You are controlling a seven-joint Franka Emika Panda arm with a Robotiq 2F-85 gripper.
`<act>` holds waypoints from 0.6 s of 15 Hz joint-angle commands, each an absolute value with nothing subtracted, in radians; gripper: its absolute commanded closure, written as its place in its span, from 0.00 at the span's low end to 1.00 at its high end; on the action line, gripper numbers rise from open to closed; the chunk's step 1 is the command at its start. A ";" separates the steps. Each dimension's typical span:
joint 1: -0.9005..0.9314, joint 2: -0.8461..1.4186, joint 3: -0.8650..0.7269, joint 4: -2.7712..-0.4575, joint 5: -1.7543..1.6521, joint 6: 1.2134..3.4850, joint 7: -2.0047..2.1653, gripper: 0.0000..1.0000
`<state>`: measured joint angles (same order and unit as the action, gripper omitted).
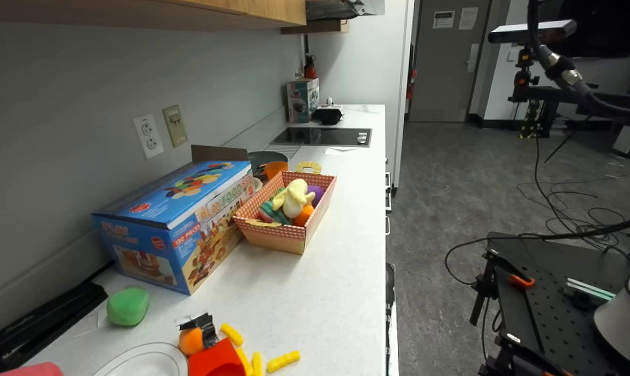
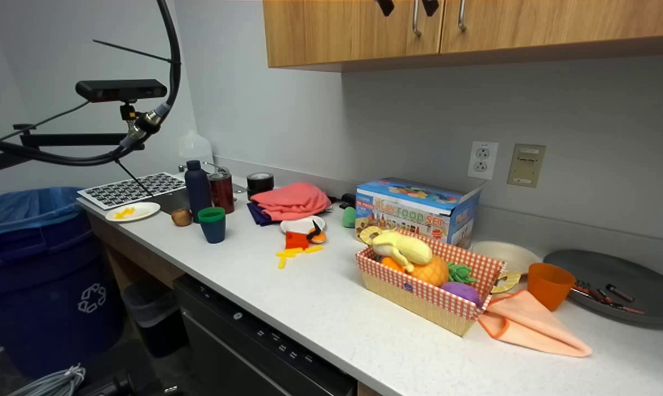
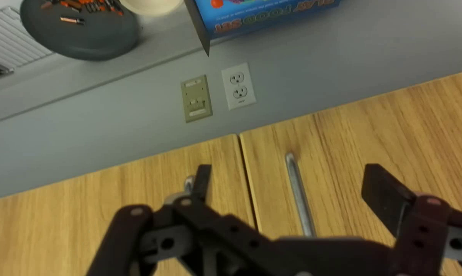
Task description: Open the left side of the drawer.
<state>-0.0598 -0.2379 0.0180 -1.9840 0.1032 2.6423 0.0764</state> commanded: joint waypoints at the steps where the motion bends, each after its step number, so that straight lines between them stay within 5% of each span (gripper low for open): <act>1: -0.055 -0.169 0.008 -1.876 0.032 2.653 0.051 0.00; 9: -0.055 -0.096 -0.044 -1.741 0.061 2.558 -0.017 0.00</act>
